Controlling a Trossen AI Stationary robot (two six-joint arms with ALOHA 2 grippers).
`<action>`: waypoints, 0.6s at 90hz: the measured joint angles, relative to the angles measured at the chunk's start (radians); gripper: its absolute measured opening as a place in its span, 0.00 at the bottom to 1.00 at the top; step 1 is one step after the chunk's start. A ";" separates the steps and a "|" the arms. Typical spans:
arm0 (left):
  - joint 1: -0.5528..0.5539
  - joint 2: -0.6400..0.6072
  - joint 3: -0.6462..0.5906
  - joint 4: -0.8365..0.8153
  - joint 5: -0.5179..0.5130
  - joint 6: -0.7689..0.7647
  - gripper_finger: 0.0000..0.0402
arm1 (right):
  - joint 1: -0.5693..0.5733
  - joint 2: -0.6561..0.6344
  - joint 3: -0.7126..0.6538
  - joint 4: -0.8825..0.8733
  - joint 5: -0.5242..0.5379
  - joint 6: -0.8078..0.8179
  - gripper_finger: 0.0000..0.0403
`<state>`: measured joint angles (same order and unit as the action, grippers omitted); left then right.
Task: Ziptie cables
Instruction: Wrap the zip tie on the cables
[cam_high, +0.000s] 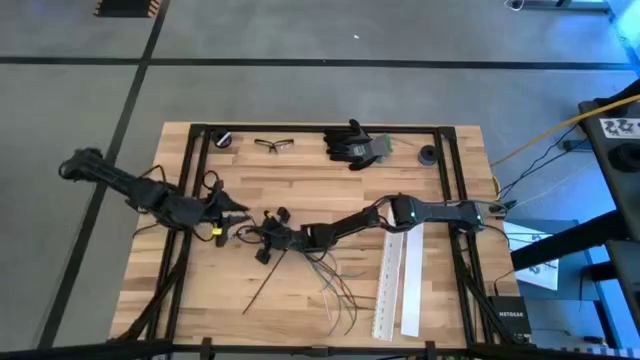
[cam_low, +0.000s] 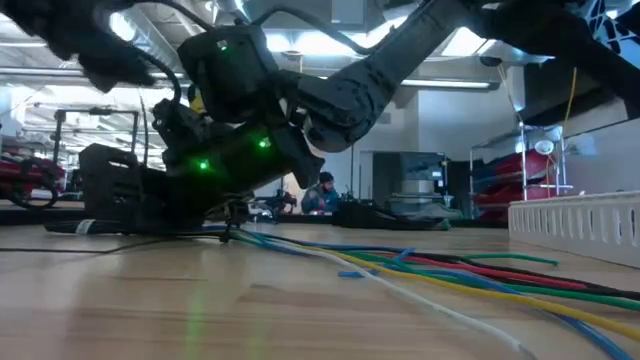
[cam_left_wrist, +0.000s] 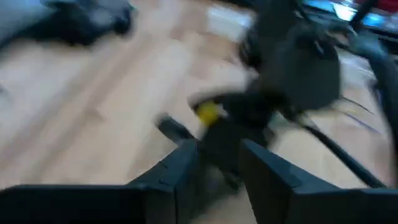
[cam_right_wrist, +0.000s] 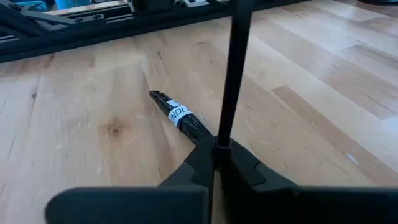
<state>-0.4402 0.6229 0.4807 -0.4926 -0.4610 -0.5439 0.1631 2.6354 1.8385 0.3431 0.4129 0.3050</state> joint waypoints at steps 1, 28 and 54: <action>-0.005 0.005 -0.002 -0.006 0.008 -0.017 0.28 | 0.000 0.000 0.000 0.000 0.000 0.000 0.00; -0.156 0.194 -0.110 -0.020 0.085 -0.331 0.28 | 0.000 0.001 -0.001 0.006 -0.005 0.000 0.00; -0.169 0.358 -0.130 -0.019 0.025 -0.375 0.28 | 0.000 0.001 -0.001 0.007 -0.005 0.000 0.00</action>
<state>-0.6090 0.9808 0.3504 -0.5117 -0.4359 -0.9193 0.1631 2.6362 1.8374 0.3498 0.4084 0.3050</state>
